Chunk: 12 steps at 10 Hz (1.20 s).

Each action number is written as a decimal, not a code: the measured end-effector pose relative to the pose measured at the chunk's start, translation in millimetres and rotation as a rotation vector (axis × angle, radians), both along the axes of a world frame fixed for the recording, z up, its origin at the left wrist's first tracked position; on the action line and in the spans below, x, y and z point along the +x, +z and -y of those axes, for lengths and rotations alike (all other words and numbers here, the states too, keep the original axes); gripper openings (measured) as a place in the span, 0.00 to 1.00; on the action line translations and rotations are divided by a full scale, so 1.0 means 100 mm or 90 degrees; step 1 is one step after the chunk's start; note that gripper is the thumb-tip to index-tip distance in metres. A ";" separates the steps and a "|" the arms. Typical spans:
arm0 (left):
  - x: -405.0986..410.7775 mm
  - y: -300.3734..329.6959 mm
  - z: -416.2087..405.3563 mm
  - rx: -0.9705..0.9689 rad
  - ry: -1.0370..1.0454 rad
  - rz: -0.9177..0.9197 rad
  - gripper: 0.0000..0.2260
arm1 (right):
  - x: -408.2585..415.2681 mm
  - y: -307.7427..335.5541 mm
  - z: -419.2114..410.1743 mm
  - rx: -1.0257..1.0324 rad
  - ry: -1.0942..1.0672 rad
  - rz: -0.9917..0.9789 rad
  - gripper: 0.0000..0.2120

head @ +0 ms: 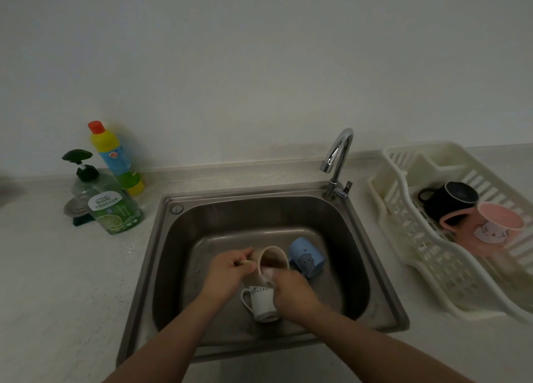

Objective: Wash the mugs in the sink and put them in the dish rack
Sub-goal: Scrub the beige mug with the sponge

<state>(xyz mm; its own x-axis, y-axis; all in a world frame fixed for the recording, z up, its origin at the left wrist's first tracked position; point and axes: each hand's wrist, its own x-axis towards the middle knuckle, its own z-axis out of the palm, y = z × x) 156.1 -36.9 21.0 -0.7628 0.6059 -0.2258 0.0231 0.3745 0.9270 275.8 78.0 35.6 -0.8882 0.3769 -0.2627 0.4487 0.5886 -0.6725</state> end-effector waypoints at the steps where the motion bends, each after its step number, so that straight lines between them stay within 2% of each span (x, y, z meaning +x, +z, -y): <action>1: 0.05 -0.02 0.02 -0.001 0.008 0.005 0.09 | -0.13 0.22 0.18 -0.636 -0.439 -0.091 0.15; 2: -0.01 -0.02 0.05 0.044 0.024 0.015 0.11 | -0.13 0.24 0.11 -0.744 -0.432 -0.083 0.20; 3: -0.15 0.01 0.08 0.024 -0.024 -0.014 0.09 | 0.00 0.09 -0.08 -0.043 0.166 0.046 0.19; 4: -0.16 0.03 0.08 -0.083 -0.129 -0.029 0.02 | 0.10 -0.06 -0.39 0.477 0.492 0.078 0.27; 5: -0.12 0.05 0.02 -0.110 -0.121 -0.033 0.05 | 0.07 -0.25 -0.44 0.507 0.468 0.106 0.29; 6: -0.05 0.08 0.00 -0.111 -0.070 -0.051 0.03 | 0.03 -0.09 -0.06 0.172 0.194 0.002 0.19; 7: 0.08 0.04 -0.01 -0.115 -0.032 -0.068 0.09 | -0.13 0.16 0.15 -0.405 -0.354 0.023 0.08; 8: 0.15 0.02 -0.02 -0.059 0.011 -0.034 0.10 | -0.20 0.26 0.13 -0.832 -0.623 -0.088 0.09; 9: 0.03 0.07 0.00 -0.032 0.008 -0.064 0.12 | -0.16 0.24 0.07 -0.585 -0.363 -0.069 0.10; 10: -0.10 0.10 0.03 -0.076 -0.070 -0.091 0.07 | -0.02 -0.01 -0.19 0.098 0.284 0.084 0.19; 11: -0.08 0.09 0.02 -0.113 -0.111 -0.060 0.04 | 0.02 -0.21 -0.59 0.516 0.471 0.086 0.31; 12: -0.01 0.15 -0.04 -0.089 -0.040 -0.035 0.05 | -0.03 -0.14 -0.43 0.409 0.422 0.112 0.28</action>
<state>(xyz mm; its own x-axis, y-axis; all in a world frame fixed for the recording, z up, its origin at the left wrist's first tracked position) 155.2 -32.8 35.7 -0.7376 0.6187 -0.2704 0.0997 0.4959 0.8626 272.7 120.7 21.5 -0.9410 -0.0726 -0.3305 -0.0473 0.9953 -0.0841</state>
